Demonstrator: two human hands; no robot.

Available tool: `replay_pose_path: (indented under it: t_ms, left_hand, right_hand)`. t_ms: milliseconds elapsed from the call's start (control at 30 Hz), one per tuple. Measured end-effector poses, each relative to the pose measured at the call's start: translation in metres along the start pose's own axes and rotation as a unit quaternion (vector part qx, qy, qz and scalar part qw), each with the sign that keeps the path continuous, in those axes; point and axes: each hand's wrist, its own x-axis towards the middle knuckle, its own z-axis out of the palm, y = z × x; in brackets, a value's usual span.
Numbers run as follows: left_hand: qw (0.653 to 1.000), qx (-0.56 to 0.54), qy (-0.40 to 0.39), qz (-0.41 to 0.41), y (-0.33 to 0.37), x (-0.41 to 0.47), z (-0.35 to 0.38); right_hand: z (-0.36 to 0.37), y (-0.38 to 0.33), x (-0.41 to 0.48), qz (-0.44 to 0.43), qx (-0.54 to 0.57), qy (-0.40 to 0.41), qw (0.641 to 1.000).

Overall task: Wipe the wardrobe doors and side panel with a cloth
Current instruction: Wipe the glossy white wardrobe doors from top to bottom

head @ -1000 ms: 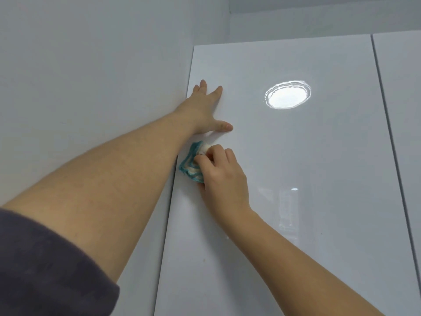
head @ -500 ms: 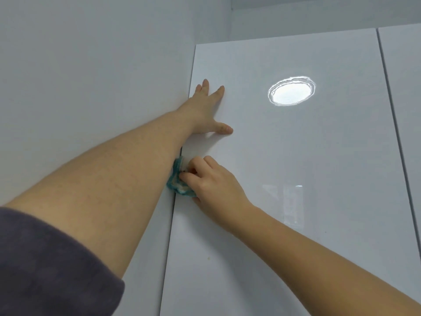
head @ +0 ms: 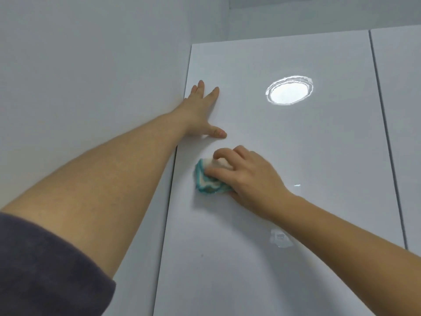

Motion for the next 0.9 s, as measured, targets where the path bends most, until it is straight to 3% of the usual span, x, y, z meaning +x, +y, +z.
replay_pose_path:
  t_ms: [100, 233, 333, 500, 567, 700, 800, 900]
  left_hand:
    - [1.000, -0.001, 0.000, 0.000, 0.000, -0.001, 0.000]
    - [1.000, -0.010, 0.000, -0.004, 0.001, -0.002, 0.000]
    - [1.000, -0.008, 0.002, -0.006, 0.002, -0.003, 0.002]
    - [1.000, -0.004, 0.005, -0.008, 0.001, 0.000, 0.003]
    - [1.000, -0.002, 0.004, -0.009, 0.001, 0.000, 0.003]
    - [1.000, -0.003, 0.004, -0.013, 0.004, -0.003, 0.004]
    - [1.000, -0.013, 0.007, -0.005, 0.005, -0.007, 0.004]
    - [1.000, -0.023, 0.011, 0.011, 0.005, -0.006, 0.005]
  right_hand:
    - [0.003, -0.008, -0.009, 0.031, 0.021, 0.023, 0.999]
    - [0.005, -0.033, -0.045, -0.097, 0.076, -0.025, 0.992]
    - [-0.004, -0.012, -0.046, -0.124, 0.047, -0.035, 0.991]
    - [-0.029, 0.047, -0.019, 0.087, -0.011, 0.031, 0.996]
    - [-0.029, 0.045, -0.023, 0.109, 0.002, 0.026, 0.994]
    - [-0.026, 0.003, -0.071, -0.014, 0.072, -0.040, 0.997]
    - [-0.031, -0.013, -0.105, -0.099, 0.044, -0.080, 0.991]
    - [-0.041, 0.020, -0.096, -0.061, -0.002, -0.042, 0.997]
